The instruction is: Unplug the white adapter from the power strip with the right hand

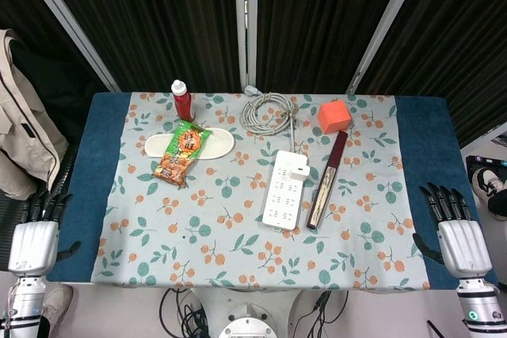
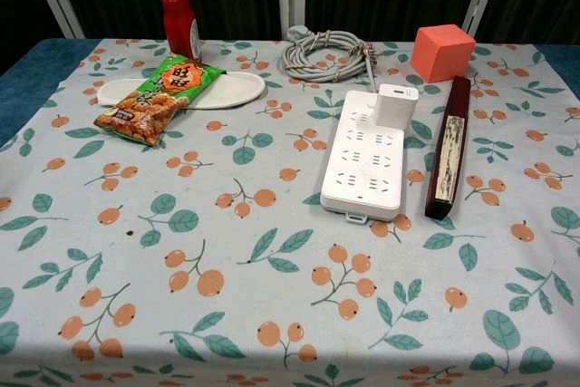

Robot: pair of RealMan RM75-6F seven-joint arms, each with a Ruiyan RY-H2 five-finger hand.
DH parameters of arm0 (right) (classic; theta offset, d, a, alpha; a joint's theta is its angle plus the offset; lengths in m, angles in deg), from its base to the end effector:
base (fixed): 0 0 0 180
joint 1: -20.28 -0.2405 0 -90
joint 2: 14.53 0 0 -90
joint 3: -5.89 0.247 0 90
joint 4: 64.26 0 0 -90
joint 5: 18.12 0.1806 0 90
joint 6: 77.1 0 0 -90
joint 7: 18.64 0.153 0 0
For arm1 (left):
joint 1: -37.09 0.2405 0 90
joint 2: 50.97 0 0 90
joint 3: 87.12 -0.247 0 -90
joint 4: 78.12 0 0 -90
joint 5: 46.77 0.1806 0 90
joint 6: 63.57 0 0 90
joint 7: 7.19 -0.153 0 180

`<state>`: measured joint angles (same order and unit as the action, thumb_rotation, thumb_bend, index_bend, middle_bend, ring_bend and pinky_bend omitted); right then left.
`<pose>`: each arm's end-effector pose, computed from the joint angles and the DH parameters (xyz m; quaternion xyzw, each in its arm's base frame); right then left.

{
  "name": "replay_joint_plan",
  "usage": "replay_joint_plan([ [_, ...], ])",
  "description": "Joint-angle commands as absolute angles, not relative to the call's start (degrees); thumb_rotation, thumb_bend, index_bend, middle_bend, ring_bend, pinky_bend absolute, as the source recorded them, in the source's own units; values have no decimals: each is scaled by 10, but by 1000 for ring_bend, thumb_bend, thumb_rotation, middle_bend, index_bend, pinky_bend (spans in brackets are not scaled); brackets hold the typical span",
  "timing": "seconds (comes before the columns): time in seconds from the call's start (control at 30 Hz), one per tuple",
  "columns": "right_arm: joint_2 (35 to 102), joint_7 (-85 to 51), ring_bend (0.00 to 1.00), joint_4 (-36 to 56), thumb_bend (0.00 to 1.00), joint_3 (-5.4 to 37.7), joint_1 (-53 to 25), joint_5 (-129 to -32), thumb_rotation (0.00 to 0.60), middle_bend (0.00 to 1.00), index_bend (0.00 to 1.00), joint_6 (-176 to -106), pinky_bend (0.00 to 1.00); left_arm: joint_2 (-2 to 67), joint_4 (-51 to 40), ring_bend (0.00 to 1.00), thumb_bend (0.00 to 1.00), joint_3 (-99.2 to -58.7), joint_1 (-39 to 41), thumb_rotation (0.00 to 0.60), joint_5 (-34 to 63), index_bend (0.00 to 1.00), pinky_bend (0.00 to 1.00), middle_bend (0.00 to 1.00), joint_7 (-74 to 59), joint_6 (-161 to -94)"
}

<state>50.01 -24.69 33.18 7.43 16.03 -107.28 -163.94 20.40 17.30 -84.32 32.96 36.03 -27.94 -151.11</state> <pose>-0.2694 -0.1782 0.1714 0.6106 -0.3728 0.3962 0.5755 -0.2807 0.1814 0.1488 -0.6052 -0.3426 -0.3258 0.6405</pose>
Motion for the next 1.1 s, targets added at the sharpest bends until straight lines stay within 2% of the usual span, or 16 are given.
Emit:
replay_joint_plan([
  [0.03,507,-240,0,328,221,81,158,-1065,600,32,0,-1637,0,205,177,49,34,-839,325,600,353,162,2,144,-285,-1505],
  [0.43,514,-224,0,322,221,85,159,-1065,600,33,0,-1637,0,204,182,49,33,-833,313,600,349,162,3,144,-296,-1491],
  [0.6,513,-216,0,328,221,83,146,-1073,600,53,0,-1616,0,200,188,49,34,-835,293,600,374,162,4,143,-287,-1472],
  [0.7,508,-219,0,340,221,89,121,-1080,600,76,0,-1585,0,201,192,49,33,-836,257,600,408,167,5,148,-275,-1431],
  [0.9,491,-277,0,377,220,120,43,-1067,600,85,0,-1485,0,236,175,48,33,-827,140,600,471,173,16,153,-239,-1298],
  [1.1,515,-322,0,384,220,165,-42,-985,600,82,0,-1377,0,312,122,49,33,-803,11,600,501,173,20,154,-180,-1175],
])
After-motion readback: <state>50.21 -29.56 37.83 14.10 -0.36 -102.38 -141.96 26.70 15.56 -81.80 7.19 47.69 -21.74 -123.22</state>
